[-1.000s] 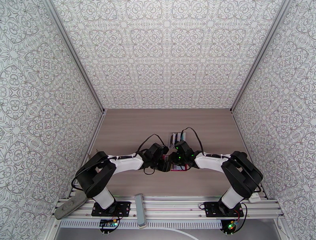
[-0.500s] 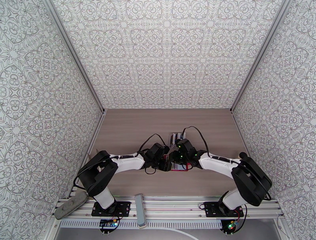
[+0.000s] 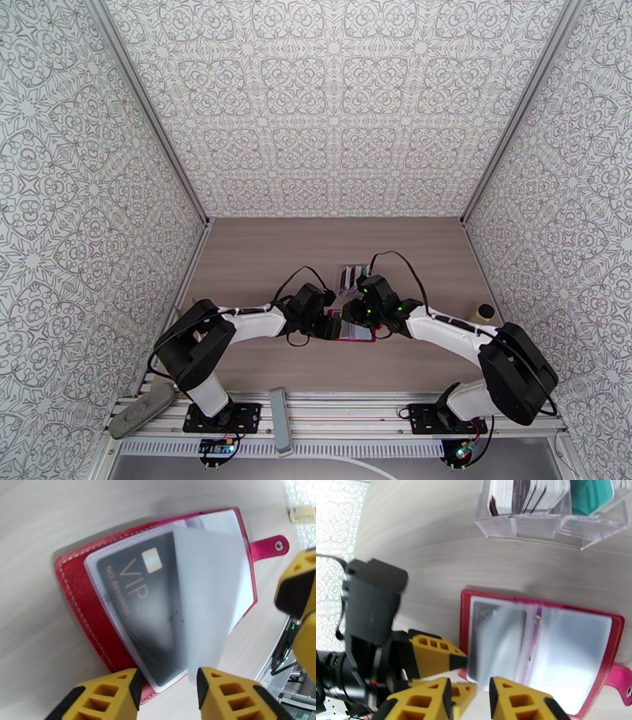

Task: Put the credit cards into the card holder

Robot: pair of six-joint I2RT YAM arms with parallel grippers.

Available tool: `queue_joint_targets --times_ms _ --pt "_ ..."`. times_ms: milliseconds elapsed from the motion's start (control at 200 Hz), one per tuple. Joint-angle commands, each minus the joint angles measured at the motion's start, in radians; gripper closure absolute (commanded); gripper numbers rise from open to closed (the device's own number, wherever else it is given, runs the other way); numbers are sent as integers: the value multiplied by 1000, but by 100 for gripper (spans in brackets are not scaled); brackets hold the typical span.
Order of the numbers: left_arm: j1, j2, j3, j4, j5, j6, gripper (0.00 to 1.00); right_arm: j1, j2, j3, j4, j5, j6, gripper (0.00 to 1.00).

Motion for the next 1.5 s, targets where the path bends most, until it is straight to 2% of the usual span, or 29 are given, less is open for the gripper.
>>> queue_joint_targets --times_ms 0,465,680,900,1065,1280,1491 --pt "24 9 -35 -32 -31 -3 55 -5 4 -22 23 -23 -1 69" --pt "38 -59 -13 -64 -15 1 52 -5 60 -33 92 -63 10 73" --pt "38 -86 4 -85 -14 9 62 -3 82 -35 135 -84 21 74" --pt "39 -94 21 -101 -18 15 62 4 94 -9 144 -95 20 74" --pt "50 -112 26 -118 -34 23 57 17 141 9 161 -102 23 73" --pt "85 -168 1 -159 -83 43 56 23 197 19 211 -125 33 70" --pt "137 -172 -26 -171 -96 66 56 37 237 32 256 -153 45 58"
